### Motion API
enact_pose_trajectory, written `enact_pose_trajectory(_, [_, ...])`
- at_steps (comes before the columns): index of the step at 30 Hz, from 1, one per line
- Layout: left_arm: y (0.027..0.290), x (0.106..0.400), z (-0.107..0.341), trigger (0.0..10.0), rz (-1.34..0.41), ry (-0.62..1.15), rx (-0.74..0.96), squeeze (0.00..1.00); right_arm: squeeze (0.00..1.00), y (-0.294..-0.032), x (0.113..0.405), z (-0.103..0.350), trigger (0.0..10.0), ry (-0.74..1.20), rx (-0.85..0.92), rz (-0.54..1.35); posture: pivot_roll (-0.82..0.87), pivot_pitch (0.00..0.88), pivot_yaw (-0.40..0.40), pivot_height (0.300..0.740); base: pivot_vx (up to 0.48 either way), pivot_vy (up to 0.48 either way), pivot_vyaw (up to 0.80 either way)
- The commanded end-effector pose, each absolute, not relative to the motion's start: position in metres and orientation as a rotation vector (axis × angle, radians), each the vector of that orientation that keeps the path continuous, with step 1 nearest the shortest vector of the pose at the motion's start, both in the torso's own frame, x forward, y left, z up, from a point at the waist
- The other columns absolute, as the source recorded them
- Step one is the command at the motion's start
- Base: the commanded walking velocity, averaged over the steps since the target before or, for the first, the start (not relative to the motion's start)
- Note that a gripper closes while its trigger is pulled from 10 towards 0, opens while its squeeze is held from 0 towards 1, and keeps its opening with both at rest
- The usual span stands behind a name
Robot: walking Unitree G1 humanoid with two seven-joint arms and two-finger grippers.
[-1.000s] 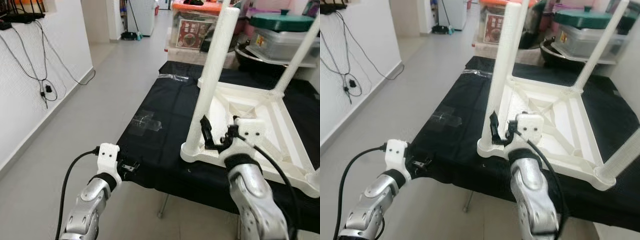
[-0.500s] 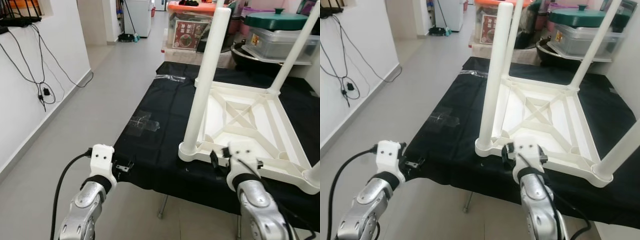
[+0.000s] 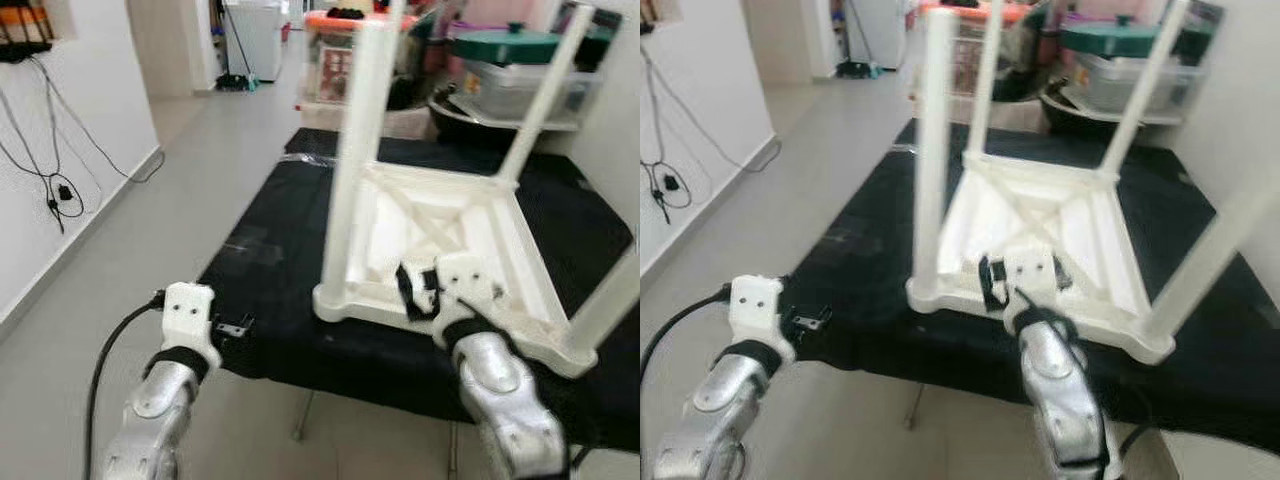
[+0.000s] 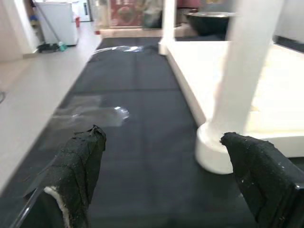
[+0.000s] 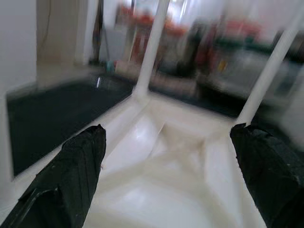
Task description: Building children table
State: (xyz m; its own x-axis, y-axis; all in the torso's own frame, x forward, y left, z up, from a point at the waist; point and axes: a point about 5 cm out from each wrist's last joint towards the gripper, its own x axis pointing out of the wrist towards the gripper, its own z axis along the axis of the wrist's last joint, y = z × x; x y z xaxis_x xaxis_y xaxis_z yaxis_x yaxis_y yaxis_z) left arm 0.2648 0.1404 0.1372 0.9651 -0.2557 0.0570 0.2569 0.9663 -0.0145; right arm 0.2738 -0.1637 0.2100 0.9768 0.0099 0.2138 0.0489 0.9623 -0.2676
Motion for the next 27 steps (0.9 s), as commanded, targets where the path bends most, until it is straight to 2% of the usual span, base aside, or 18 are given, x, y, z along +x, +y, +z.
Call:
enact_pose_trajectory(1, [0.144,0.263,0.134,10.0,-0.238,-0.032,-0.022,0.00,0.00,-0.158,0.270,0.232,10.0,-0.366,-0.322,-0.009,0.04,0.000,-0.046,0.740,0.000,-0.454,0.00])
enact_pose_trajectory(4, [0.143,0.263,0.134,10.0,-0.239,-0.030,-0.025,0.00,0.00,-0.157,0.268,0.244,10.0,-0.457,-0.390,-0.016,0.04,0.000,-0.039,0.740,0.000,-0.454,0.00])
enact_pose_trajectory(6, [0.140,0.264,0.134,10.0,-0.243,-0.025,-0.027,0.00,0.00,-0.147,0.266,0.268,10.0,-0.635,-0.494,0.010,0.03,0.000,-0.024,0.740,0.000,-0.454,0.00])
enact_pose_trajectory(8, [0.140,0.264,0.135,10.0,-0.246,-0.024,-0.028,0.00,0.00,-0.144,0.266,0.274,10.0,-0.676,-0.502,0.024,0.03,0.000,-0.024,0.740,0.000,-0.454,0.00])
enact_pose_trajectory(9, [0.138,0.264,0.134,10.0,-0.249,-0.025,-0.049,0.00,0.00,-0.135,0.262,0.291,10.0,-0.812,-0.584,0.022,0.03,0.000,-0.020,0.740,0.000,0.000,0.00])
enact_pose_trajectory(14, [0.135,0.264,0.133,10.0,-0.258,-0.017,-0.048,0.00,0.00,-0.137,0.263,0.303,10.0,-0.916,-0.648,-0.058,0.04,0.000,-0.025,0.740,0.000,0.000,0.00])
enact_pose_trajectory(18, [0.137,0.263,0.133,10.0,-0.247,-0.017,-0.045,0.00,0.00,-0.152,0.283,0.306,10.0,-0.873,-0.696,-0.191,0.06,0.000,-0.038,0.740,0.000,0.000,0.00])
enact_pose_trajectory(22, [0.138,0.264,0.133,10.0,-0.244,-0.019,-0.046,0.00,0.00,-0.156,0.291,0.308,10.0,-0.834,-0.659,-0.213,0.05,0.000,-0.038,0.740,0.000,0.000,0.00])
enact_pose_trajectory(24, [0.137,0.266,0.133,10.0,-0.250,-0.019,-0.045,0.00,0.00,-0.157,0.310,0.309,10.0,-0.740,-0.522,-0.182,0.05,0.000,-0.034,0.740,0.000,0.000,0.00])
enact_pose_trajectory(27, [0.135,0.267,0.133,10.0,-0.257,-0.018,-0.046,0.00,0.00,-0.154,0.316,0.309,10.0,-0.708,-0.457,-0.156,0.05,0.000,-0.036,0.740,0.000,0.000,0.00])
